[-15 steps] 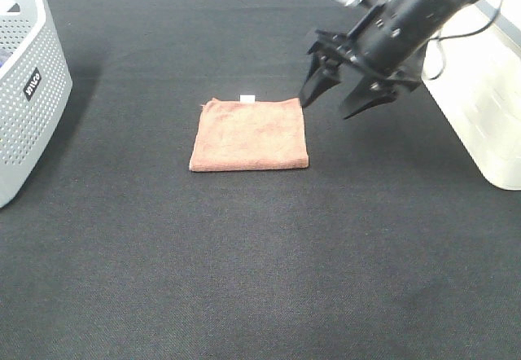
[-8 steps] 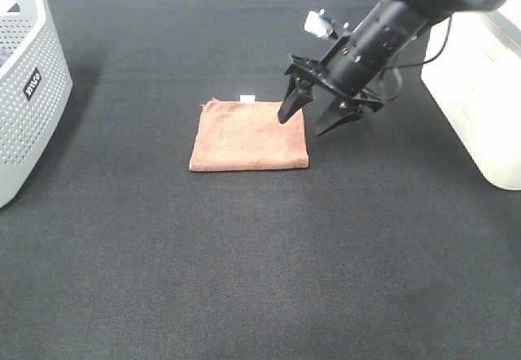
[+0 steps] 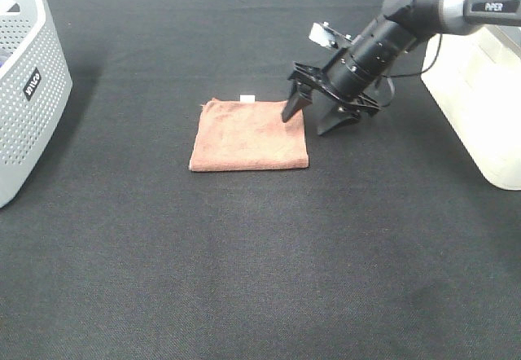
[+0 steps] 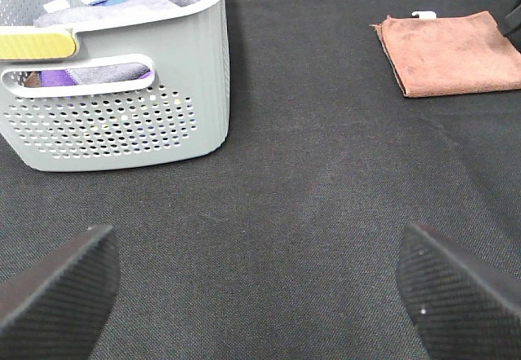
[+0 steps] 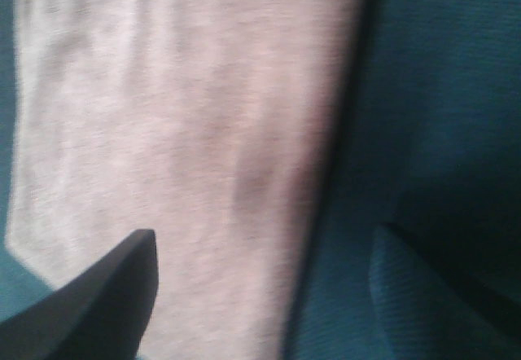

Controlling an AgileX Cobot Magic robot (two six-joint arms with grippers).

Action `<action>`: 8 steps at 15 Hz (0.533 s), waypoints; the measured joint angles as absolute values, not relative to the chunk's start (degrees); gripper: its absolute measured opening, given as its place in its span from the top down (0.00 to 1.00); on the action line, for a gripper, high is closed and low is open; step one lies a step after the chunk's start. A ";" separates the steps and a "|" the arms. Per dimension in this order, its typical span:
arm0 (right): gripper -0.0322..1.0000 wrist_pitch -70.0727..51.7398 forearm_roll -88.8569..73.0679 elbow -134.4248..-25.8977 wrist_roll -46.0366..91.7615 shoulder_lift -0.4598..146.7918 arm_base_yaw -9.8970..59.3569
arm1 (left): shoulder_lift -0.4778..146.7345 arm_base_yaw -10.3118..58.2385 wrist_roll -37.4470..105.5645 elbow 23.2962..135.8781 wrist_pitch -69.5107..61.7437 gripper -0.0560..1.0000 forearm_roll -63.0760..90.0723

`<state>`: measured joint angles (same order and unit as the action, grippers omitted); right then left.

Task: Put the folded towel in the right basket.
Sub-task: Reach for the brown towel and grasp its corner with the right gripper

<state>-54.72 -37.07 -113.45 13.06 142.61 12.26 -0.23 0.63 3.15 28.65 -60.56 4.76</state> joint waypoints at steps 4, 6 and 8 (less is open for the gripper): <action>0.30 -54.83 -40.51 -114.02 14.61 144.27 12.38 | -0.23 0.63 3.15 28.65 -60.56 0.12 4.76; 0.36 -54.32 -42.23 -114.13 16.90 144.84 14.09 | -0.23 0.63 3.15 28.65 -60.56 0.12 4.76; 0.59 -53.29 -42.17 -115.05 17.13 145.70 15.41 | -0.23 0.63 3.15 28.65 -60.56 0.12 4.76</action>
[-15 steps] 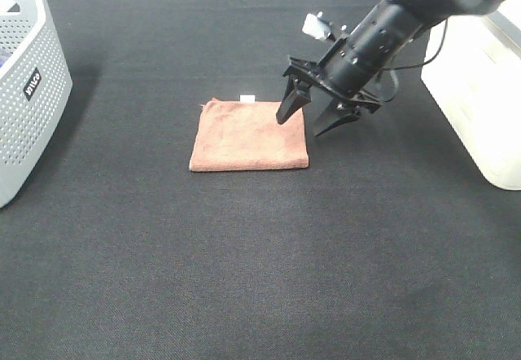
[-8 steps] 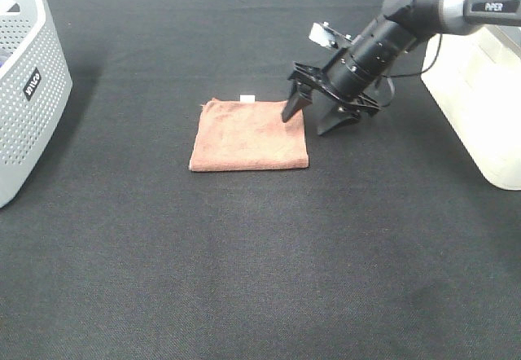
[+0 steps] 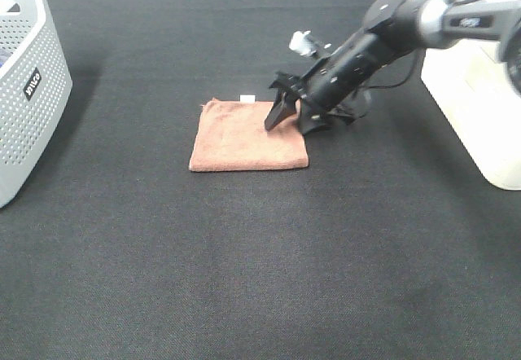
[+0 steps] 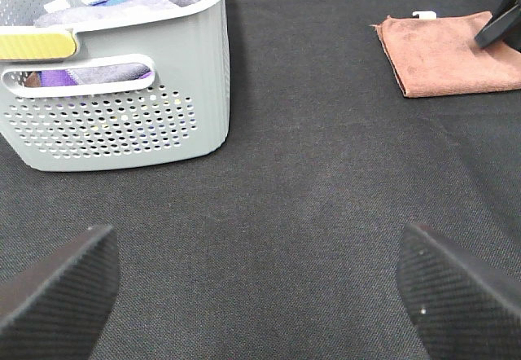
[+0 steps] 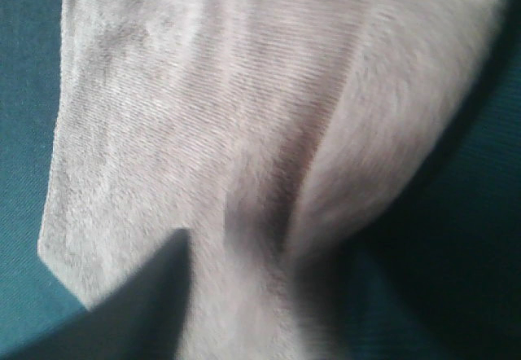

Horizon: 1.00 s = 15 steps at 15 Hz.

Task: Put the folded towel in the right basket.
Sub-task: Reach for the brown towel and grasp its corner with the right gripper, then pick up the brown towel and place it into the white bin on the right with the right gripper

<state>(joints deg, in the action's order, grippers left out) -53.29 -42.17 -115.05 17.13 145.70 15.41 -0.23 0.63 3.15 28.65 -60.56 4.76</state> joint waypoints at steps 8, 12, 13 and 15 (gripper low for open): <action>0.95 -62.91 -38.73 -127.60 14.55 145.36 15.70 | -0.23 0.63 3.15 28.65 -60.56 0.12 4.76; 0.95 -69.04 -37.24 -132.75 14.09 139.40 15.70 | -0.23 0.63 3.15 28.65 -60.56 0.12 4.76; 0.95 -69.21 -35.58 -132.98 13.87 137.85 15.70 | -0.23 0.63 3.15 28.65 -60.56 0.12 4.76; 0.95 -69.39 -29.39 -133.04 12.32 134.13 15.70 | -0.23 0.63 3.15 28.65 -60.56 0.12 4.76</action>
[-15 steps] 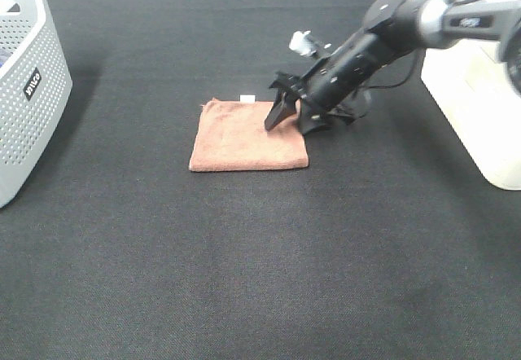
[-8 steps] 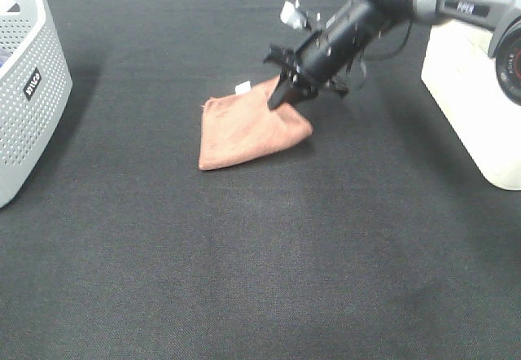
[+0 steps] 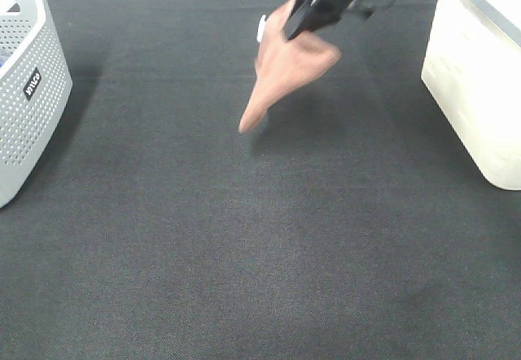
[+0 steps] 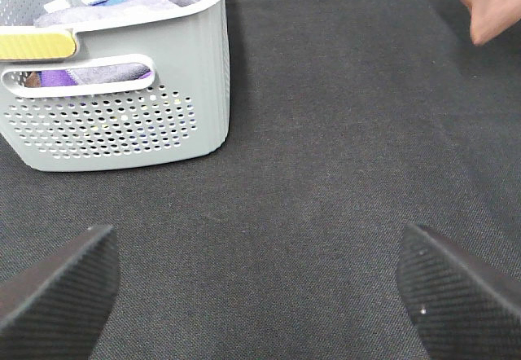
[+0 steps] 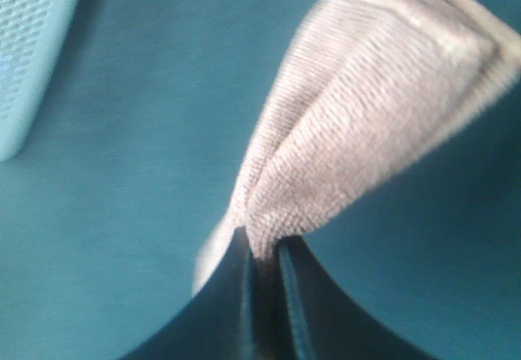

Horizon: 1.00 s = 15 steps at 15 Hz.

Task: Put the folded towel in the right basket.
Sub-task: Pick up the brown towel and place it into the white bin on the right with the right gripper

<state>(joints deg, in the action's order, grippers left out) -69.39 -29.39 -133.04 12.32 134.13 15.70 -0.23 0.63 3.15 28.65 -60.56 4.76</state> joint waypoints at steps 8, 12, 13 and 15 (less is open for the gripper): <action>0.95 -69.67 -2.06 -133.04 8.54 117.11 15.70 | -0.23 0.63 3.15 28.65 -60.56 0.12 4.76; 0.95 -69.67 1.43 -133.04 8.54 115.16 12.32 | -0.23 0.63 3.15 28.65 -60.56 0.12 4.76; 0.95 -69.67 0.00 -133.04 8.54 115.11 9.68 | -0.23 0.63 3.15 28.65 -60.56 0.12 4.76; 0.95 -69.67 -3.84 -133.04 8.54 115.11 4.07 | -0.23 0.63 3.15 28.65 -60.56 0.12 4.76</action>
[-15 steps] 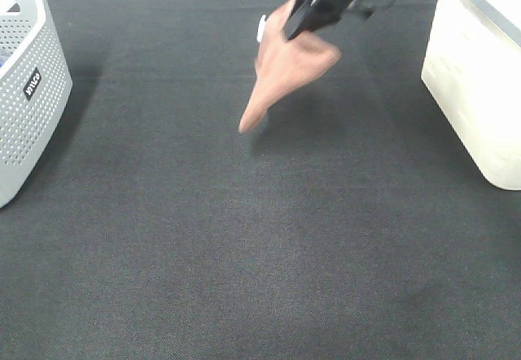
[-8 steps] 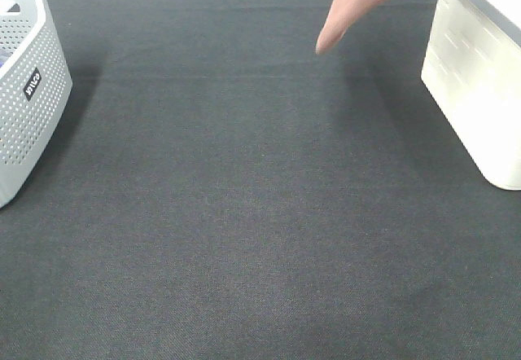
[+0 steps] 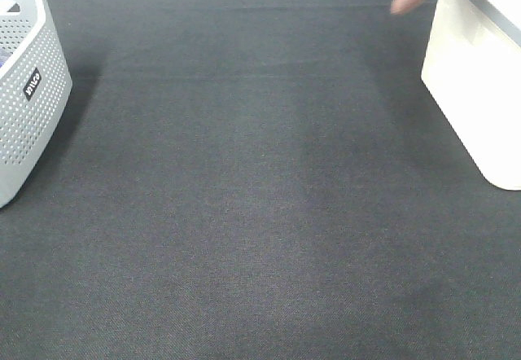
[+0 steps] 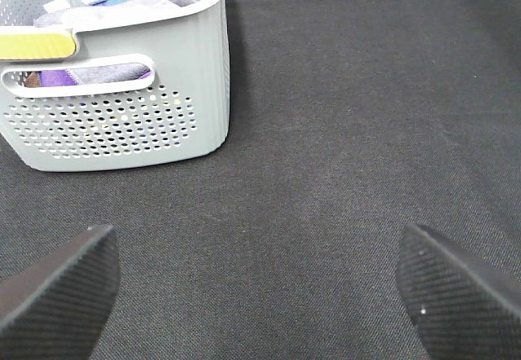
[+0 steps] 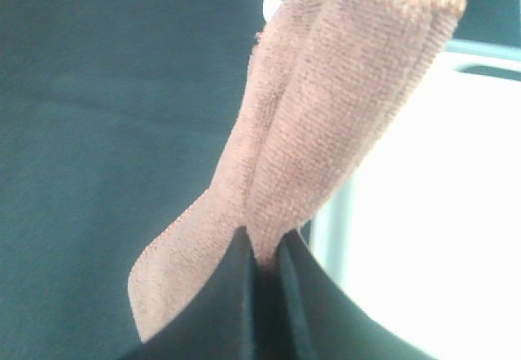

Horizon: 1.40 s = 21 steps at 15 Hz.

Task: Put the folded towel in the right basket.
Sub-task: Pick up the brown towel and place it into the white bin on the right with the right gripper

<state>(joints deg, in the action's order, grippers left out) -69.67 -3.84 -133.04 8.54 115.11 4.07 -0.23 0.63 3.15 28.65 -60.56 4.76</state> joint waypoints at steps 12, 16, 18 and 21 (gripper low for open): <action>0.95 -69.84 -8.02 -130.58 9.40 121.81 -13.12 | -0.23 0.63 3.15 28.65 -60.56 0.12 4.76; 0.77 -69.96 -5.27 -130.52 6.65 125.94 -13.12 | -0.23 0.63 3.15 28.65 -60.56 0.12 4.76; 0.52 -69.96 -2.64 -130.52 2.81 126.11 -13.12 | -0.23 0.63 3.15 28.65 -60.56 0.12 4.76; 0.30 -69.96 -2.23 -130.52 0.86 126.11 -13.01 | -0.23 0.63 3.15 28.65 -60.56 0.12 4.76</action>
<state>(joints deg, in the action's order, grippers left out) -69.96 -2.23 -130.52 0.86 126.11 -13.01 -0.23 0.63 3.15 28.65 -60.56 4.76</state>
